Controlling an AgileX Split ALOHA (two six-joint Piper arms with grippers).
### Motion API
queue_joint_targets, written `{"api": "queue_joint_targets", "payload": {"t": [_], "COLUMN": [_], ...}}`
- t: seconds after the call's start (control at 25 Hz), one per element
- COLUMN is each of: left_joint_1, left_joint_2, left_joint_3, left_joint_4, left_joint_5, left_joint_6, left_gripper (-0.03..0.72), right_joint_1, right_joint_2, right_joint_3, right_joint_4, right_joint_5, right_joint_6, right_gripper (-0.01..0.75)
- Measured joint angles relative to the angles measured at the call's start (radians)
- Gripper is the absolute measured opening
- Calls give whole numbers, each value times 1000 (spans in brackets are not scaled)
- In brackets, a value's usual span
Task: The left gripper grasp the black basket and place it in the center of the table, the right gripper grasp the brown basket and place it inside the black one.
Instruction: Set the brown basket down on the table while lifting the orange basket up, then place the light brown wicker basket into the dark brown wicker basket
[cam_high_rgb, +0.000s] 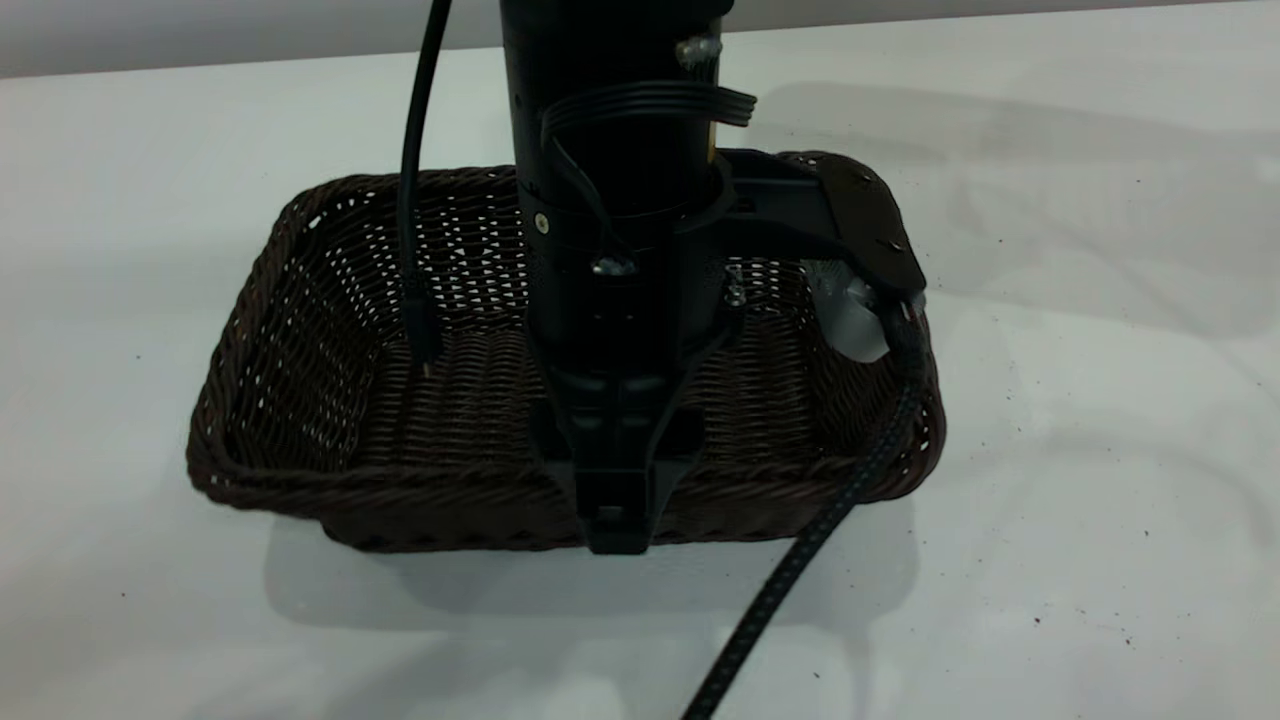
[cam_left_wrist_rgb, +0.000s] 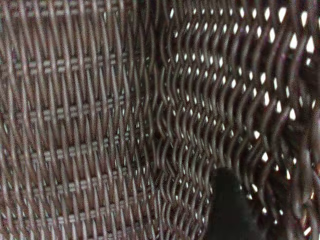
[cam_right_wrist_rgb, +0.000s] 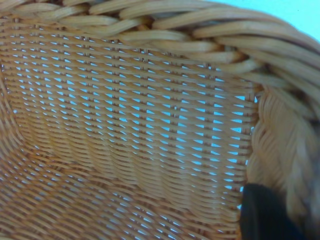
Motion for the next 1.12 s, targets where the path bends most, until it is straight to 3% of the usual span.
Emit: {"api": "queue_joint_targets", "payload": {"t": [0.2, 0.64, 0.76, 0.96, 1.12], "left_joint_1": [0, 0, 1, 1, 1], "left_joint_2": [-1, -180, -248, -373, -471], "left_joint_3": [-5, -30, -30, -30, -30], "left_joint_4": [3, -69, -46, 61, 138], "left_joint_5": [13, 79, 107, 74, 74], "left_joint_6": [-38, -35, -32, -32, -56], "left_gripper": [425, 419, 347, 76, 7], "right_joint_1": [0, 0, 0, 0, 0], "right_joint_2": [0, 0, 0, 0, 0], "right_joint_3": [0, 0, 0, 0, 0], "right_joint_4": [0, 0, 0, 0, 0], "right_joint_5": [0, 0, 1, 6, 14], "right_joint_6": [0, -6, -9, -9, -9], "right_gripper": [113, 113, 113, 113, 113]}}
